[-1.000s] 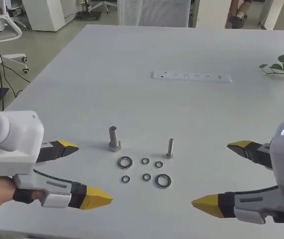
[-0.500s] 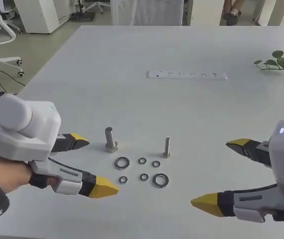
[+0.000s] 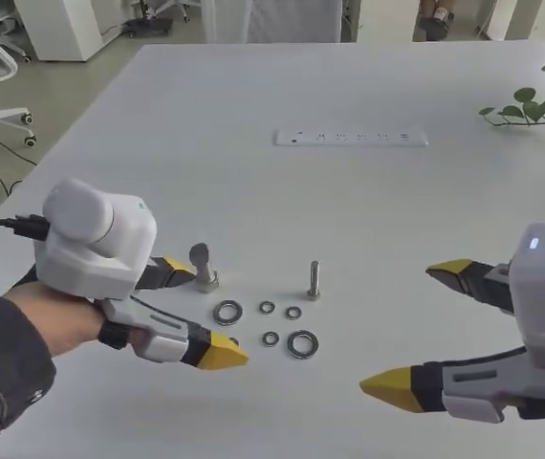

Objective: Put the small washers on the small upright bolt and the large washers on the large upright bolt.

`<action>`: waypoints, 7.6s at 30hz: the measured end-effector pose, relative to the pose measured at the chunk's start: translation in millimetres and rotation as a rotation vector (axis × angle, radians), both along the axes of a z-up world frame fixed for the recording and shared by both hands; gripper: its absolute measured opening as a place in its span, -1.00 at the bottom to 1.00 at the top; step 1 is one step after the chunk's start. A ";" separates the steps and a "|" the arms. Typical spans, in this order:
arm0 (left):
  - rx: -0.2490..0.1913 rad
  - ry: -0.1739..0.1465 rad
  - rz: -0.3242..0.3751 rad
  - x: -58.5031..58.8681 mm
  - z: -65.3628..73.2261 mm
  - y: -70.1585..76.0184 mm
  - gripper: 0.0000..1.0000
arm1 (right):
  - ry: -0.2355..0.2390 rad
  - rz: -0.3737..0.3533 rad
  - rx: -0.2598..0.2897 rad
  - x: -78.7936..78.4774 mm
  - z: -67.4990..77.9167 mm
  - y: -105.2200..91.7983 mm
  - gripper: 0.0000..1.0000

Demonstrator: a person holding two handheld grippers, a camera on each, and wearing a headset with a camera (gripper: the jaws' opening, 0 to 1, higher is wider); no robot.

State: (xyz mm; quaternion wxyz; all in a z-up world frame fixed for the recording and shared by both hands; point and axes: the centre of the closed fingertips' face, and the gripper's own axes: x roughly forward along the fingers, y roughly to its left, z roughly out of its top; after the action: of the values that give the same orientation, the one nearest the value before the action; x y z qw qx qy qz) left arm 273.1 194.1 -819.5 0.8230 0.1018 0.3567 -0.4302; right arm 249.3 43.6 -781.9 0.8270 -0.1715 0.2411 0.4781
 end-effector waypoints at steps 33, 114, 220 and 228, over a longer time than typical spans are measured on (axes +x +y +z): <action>0.138 -0.012 0.032 30.3 -34.5 3.6 -0.21 | 0.031 -0.021 0.007 1.2 -9.7 -8.4 0.80; 0.251 0.005 -0.012 35.5 -50.1 9.2 -0.60 | 0.034 -0.050 0.026 6.2 -11.3 -16.6 0.73; 0.328 -0.071 -0.034 71.2 28.1 46.3 -0.62 | 0.032 -0.044 0.029 3.7 -14.5 -13.1 0.72; 0.341 -0.052 -0.036 72.8 21.7 47.5 -0.62 | 0.038 -0.048 0.031 3.3 -15.8 -14.9 0.71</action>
State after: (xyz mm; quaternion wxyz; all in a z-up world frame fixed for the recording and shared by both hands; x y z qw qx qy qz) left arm 345.9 241.5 -797.8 0.7949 0.2573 0.4010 -0.3756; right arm 252.5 28.7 -797.8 0.8361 -0.1437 0.2534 0.4648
